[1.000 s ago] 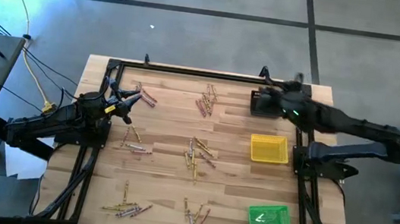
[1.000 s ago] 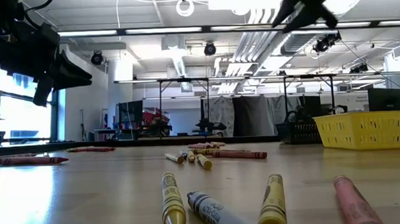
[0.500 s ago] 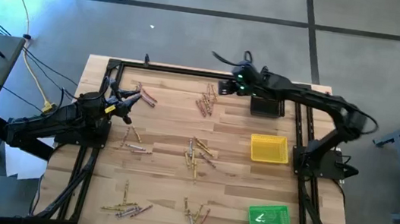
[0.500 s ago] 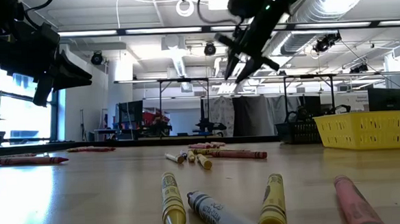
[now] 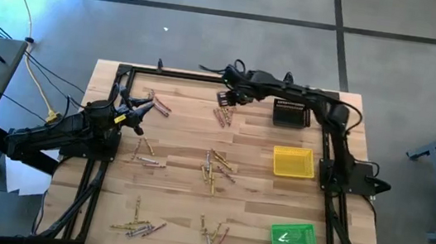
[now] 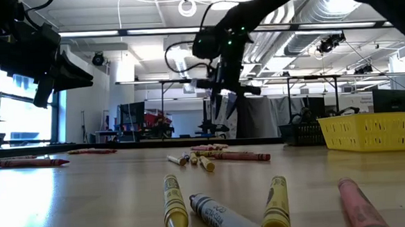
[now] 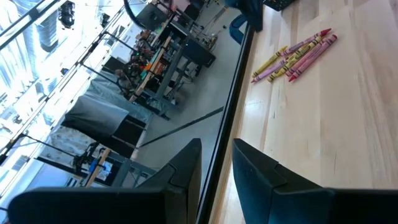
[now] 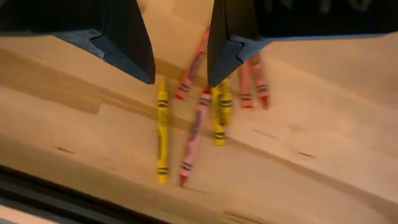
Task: Sort crayons
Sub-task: Put the yellow crayon into the black bin
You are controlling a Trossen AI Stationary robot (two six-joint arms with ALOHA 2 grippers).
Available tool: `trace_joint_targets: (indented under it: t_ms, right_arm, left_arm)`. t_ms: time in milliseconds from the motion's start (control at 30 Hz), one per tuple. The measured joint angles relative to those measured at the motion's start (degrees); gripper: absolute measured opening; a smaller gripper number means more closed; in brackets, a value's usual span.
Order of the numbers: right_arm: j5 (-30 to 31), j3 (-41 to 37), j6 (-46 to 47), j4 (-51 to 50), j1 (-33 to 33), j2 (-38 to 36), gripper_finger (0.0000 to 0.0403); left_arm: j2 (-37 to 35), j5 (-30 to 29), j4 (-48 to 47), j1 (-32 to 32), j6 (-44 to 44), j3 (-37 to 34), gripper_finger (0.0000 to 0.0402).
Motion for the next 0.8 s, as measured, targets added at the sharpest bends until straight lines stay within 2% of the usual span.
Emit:
trace_joint_targets:
  t_ms: [167,333,500,800]
  right_arm:
    - [1.10,5.07,-0.11,-2.00,-0.74,5.04,0.0133]
    - [0.34,6.52,0.78,-1.98,-1.65,8.88,0.0133]
    - [0.24,6.52,1.42,-2.02,-2.12,10.68,0.0133]
    - [3.62,6.52,1.40,-1.36,-3.04,11.46,0.0133]
  left_arm:
    - [-0.01,0.00,0.00,0.00,0.00,0.00,0.0077]
    - [-0.01,0.01,0.00,0.00,0.00,-0.01,0.0077]
    - [0.00,0.00,0.00,0.00,0.00,-0.02,0.0077]
    - [0.00,0.00,0.00,0.00,0.00,0.00,0.0077]
